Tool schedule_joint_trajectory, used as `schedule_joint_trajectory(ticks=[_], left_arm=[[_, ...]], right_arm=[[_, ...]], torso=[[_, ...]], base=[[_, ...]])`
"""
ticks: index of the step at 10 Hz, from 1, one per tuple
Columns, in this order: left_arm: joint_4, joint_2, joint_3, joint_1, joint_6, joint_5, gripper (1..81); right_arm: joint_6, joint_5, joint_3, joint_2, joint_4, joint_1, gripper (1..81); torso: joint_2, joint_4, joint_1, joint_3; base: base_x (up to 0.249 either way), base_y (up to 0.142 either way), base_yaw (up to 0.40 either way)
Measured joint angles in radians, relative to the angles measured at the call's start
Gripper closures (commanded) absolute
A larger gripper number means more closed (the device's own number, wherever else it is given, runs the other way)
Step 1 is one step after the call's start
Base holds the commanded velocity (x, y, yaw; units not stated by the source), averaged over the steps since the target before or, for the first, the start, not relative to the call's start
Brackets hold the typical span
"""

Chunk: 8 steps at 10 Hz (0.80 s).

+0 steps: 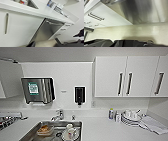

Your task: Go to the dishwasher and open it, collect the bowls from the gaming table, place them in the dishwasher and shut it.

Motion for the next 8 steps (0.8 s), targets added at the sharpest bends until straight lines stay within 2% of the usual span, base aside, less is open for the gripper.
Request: schedule_joint_trajectory(ticks=[2,5,7,8], left_arm=[[0.0,0.016,-0.026,0.008,-0.002,0.001,1.0],[0.004,0.015,-0.023,0.0,-0.004,-0.001,1.0],[0.028,-0.007,-0.002,-0.004,-0.014,-0.001,1.0],[0.033,-0.017,0.005,-0.015,-0.041,0.002,1.0]], right_arm=[[0.017,0.0,-0.001,-0.003,0.0,-0.003,1.0],[0.092,0.008,-0.001,-0.008,0.0,0.019,1.0],[0.111,0.012,0.001,-0.016,0.0,0.034,1.0],[0.111,0.01,0.001,-0.019,0.0,0.037,1.0]], torso=[[-0.057,0.0,0.036,-0.046],[-0.16,0.0,0.102,-0.144],[-0.214,0.0,0.137,-0.163],[-0.249,0.0,0.158,-0.166]], base=[[0.0,0.0,0.0],[0.0,0.0,0.0],[0.0,0.0,0.0],[0.0,0.0,0.0]])
